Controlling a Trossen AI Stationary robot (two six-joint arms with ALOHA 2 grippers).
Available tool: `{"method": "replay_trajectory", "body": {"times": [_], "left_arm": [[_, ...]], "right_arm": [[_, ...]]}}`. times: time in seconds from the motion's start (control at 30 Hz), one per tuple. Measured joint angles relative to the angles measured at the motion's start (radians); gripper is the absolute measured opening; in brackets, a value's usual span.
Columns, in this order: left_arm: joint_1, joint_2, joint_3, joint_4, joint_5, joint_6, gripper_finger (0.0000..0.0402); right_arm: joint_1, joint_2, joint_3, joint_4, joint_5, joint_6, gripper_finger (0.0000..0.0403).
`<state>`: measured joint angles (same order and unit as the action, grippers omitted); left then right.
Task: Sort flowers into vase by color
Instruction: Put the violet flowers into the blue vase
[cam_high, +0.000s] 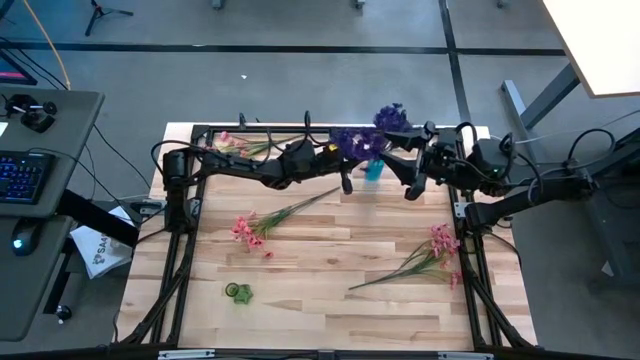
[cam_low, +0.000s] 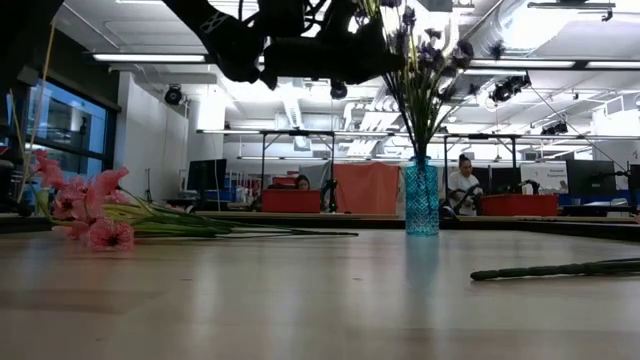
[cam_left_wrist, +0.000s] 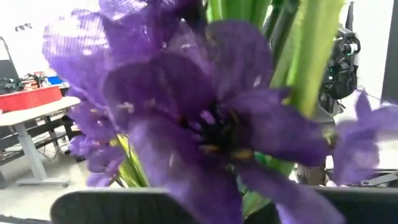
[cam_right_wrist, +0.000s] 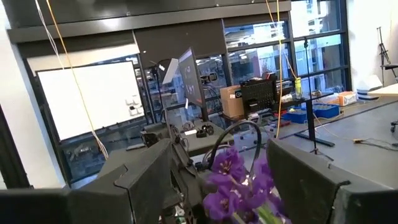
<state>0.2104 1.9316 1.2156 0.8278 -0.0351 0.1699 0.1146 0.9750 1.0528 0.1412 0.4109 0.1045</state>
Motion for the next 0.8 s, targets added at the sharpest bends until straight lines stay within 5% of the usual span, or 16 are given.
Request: {"method": "replay_trajectory", "body": {"times": [0.13, 0.33, 0.43, 0.53, 0.6, 0.8], "left_arm": [[0.000, 0.000, 0.000, 0.004, -0.003, 0.000, 0.0000], [0.001, 0.000, 0.000, 0.002, -0.007, -0.001, 0.0000], [0.001, 0.000, 0.000, 0.003, -0.010, -0.001, 0.0000], [0.000, 0.000, 0.000, 0.003, -0.021, -0.012, 0.0000], [0.001, 0.000, 0.000, 0.003, -0.023, -0.025, 0.0000], [0.000, 0.000, 0.000, 0.003, -0.032, -0.028, 0.0000]], "right_arm": [[0.016, 0.002, 0.000, 0.005, 0.013, -0.003, 0.0259], [0.026, -0.003, 0.118, -0.052, 0.308, -0.021, 0.0251], [-0.015, -0.002, 0.201, -0.235, 0.456, -0.004, 0.0200], [-0.096, -0.002, 0.271, -0.420, 0.569, 0.025, 0.0089], [-0.184, -0.006, 0.298, -0.512, 0.555, 0.059, 0.0024], [-0.590, -0.015, 0.265, -0.813, 0.248, 0.334, 0.0003]]}}
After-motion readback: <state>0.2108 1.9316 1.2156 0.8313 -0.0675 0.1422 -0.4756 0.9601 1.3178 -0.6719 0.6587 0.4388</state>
